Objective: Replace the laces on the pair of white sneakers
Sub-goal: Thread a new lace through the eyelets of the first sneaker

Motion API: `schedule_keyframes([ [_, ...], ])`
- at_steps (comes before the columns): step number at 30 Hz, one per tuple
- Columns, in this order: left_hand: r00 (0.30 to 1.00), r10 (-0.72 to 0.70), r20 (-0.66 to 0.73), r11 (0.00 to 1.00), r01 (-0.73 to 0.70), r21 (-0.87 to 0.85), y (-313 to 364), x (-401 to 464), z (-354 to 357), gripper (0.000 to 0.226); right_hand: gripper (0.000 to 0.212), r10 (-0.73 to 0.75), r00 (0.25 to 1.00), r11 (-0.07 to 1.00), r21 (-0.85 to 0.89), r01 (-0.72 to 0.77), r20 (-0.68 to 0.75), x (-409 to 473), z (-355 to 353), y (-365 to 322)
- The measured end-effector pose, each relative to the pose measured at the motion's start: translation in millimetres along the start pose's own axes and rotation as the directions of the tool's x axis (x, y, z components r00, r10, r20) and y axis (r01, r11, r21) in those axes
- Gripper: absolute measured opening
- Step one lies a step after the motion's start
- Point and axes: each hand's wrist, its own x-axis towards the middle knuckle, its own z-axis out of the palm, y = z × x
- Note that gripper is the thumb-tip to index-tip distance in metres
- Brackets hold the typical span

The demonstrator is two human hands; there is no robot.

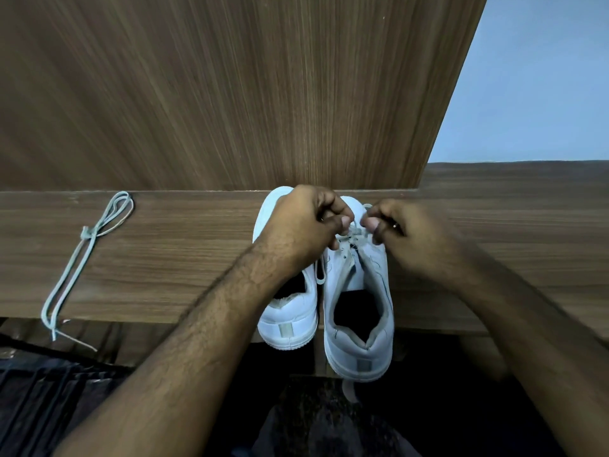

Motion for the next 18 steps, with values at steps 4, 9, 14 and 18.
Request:
schedule_keyframes([
  [4,0.999,-0.030,-0.013,0.995,0.029,-0.097,2,0,3,0.005,0.017,-0.095,0.995,0.993,0.075,0.094,0.021,-3,13,-17],
  [9,0.996,-0.084,0.027,0.960,0.088,-0.267,5,-2,-1,0.006,0.022,-0.103,0.994,0.989,0.101,0.105,-0.025,0,6,-8],
  [14,0.996,-0.083,0.016,0.938,0.084,-0.337,8,-4,-1,0.007,0.015,-0.196,0.970,0.974,0.088,0.210,-0.145,-1,6,-10],
  [18,0.996,-0.084,-0.003,0.922,0.077,-0.380,10,-4,-3,0.005,0.020,-0.139,0.969,0.943,0.272,0.192,-0.203,0,0,-12],
])
